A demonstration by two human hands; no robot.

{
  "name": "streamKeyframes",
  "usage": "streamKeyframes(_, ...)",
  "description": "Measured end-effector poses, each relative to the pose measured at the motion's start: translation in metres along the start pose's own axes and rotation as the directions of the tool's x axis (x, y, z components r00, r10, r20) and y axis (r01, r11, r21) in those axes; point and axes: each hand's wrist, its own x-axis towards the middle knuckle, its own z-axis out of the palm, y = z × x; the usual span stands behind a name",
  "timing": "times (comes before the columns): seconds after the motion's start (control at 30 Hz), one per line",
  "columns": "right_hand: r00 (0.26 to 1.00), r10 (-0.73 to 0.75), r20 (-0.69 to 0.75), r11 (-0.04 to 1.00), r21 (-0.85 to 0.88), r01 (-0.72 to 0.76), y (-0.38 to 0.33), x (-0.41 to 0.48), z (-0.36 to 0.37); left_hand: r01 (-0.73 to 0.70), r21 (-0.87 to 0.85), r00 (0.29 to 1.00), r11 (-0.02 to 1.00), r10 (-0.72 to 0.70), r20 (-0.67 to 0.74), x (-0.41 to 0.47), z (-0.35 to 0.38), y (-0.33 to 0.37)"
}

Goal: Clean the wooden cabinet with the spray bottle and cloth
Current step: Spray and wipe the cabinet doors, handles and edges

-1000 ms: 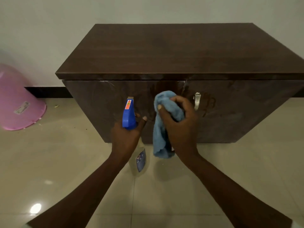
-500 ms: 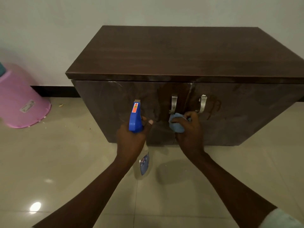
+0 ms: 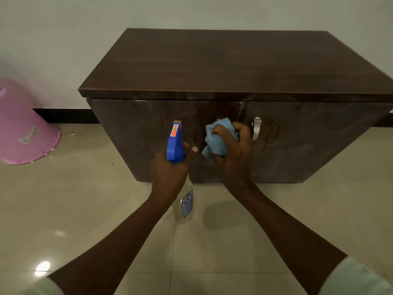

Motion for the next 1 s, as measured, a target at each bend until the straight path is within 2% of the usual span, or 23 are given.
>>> streamKeyframes(0.2, 0.973, -0.048, 0.224, 0.996, -0.056, 0.062, 0.026, -0.025, 0.005, -0.003, 0.008, 1.0, 1.0, 0.003, -0.007, -0.002, 0.005, 0.005)
streamKeyframes(0.27, 0.961, -0.027, 0.274, 0.999, -0.025, 0.035, 0.031, -0.03, 0.006, -0.006, 0.002, 1.0, 1.0, 0.006, -0.013, -0.002, 0.004, 0.006)
streamKeyframes(0.37, 0.977, 0.022, 0.213, 0.997, 0.065, -0.037, 0.018, -0.02, 0.011, -0.015, 0.007, 0.999, 1.0, 0.015, -0.037, -0.001, 0.001, 0.006)
streamKeyframes(0.47, 0.999, 0.035, 0.008, 0.999, 0.027, -0.035, -0.002, -0.003, 0.016, -0.037, -0.001, 0.998, 0.999, 0.037, -0.048, -0.002, -0.001, 0.006)
streamKeyframes(0.53, 0.989, 0.116, -0.094, 0.991, 0.078, -0.108, -0.012, 0.001, 0.018, -0.021, 0.001, 0.999, 1.0, 0.021, -0.033, -0.005, -0.003, 0.003)
streamKeyframes(0.6, 0.971, 0.198, -0.137, 0.977, 0.101, -0.185, -0.015, -0.003, 0.021, -0.021, 0.003, 1.0, 1.0, 0.021, -0.017, -0.006, -0.005, 0.002)
streamKeyframes(0.7, 0.967, 0.216, -0.131, 0.974, 0.102, -0.204, -0.013, -0.011, 0.024, -0.031, 0.019, 1.0, 0.999, 0.031, 0.0, -0.01, -0.008, 0.004)
streamKeyframes(0.77, 0.969, 0.229, -0.088, 0.957, 0.202, -0.208, -0.01, -0.014, 0.02, -0.014, 0.014, 1.0, 1.0, 0.014, -0.018, -0.011, -0.01, 0.005)
streamKeyframes(0.87, 0.922, 0.38, -0.074, 0.851, 0.418, -0.317, -0.009, -0.007, 0.006, 0.005, 0.022, 1.0, 1.0, -0.005, -0.026, -0.009, -0.011, 0.001)
streamKeyframes(0.93, 0.904, 0.423, -0.066, 0.807, 0.482, -0.343, -0.007, 0.002, 0.001, 0.014, 0.03, 1.0, 0.999, -0.014, 0.0, -0.008, -0.009, 0.001)
streamKeyframes(1.0, 0.897, 0.442, 0.001, 0.77, 0.512, -0.38, -0.001, 0.007, -0.001, -0.001, 0.037, 1.0, 0.999, 0.001, 0.005, -0.005, -0.006, 0.001)
